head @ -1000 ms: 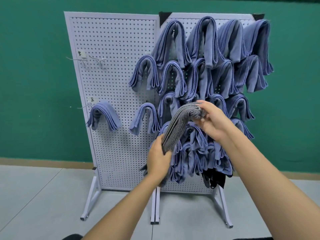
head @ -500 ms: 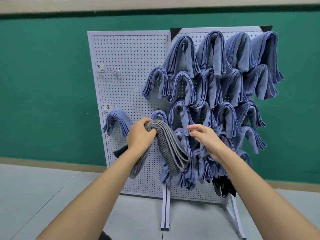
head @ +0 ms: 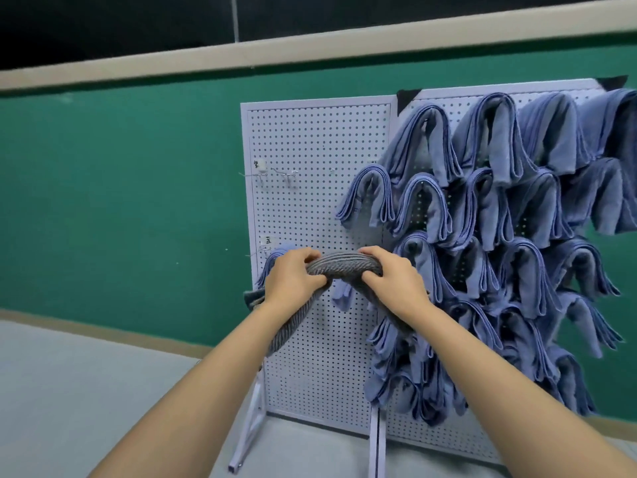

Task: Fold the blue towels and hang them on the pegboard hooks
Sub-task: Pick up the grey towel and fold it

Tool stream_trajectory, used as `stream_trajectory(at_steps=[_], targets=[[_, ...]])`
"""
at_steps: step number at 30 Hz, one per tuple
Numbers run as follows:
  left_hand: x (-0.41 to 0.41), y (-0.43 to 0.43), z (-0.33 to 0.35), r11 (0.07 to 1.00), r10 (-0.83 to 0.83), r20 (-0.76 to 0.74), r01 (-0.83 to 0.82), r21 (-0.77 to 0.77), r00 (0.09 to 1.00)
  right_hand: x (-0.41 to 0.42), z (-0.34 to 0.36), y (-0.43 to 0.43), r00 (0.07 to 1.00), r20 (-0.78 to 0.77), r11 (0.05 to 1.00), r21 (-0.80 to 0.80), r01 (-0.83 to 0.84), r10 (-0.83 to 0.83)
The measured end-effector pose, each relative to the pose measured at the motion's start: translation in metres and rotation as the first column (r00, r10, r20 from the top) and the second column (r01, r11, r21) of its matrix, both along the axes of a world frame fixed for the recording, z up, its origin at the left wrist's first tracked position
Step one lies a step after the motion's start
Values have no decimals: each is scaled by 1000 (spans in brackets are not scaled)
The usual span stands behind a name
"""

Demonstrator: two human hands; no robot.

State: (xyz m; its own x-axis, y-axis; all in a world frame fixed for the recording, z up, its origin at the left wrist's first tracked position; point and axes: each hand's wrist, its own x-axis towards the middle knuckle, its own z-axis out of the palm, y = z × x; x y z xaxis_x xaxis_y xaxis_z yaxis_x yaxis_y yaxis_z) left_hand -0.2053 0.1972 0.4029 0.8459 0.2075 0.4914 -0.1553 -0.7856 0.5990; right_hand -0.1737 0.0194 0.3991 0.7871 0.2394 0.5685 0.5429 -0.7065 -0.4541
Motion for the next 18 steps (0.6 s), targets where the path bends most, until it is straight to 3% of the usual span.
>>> stream_trajectory(at_steps=[8,12,18], targets=[[39,78,25,998,51,73,-54,35,996,44,35,76,997,57,997,-55,-58,61],[76,105,61,997,67,220,-59,-43,973,77,71,111,986,144,996,30,-89,83],[126,125,133,981,96,483,-2,-192,870,121,136,151,952,303,972,209,-112,44]])
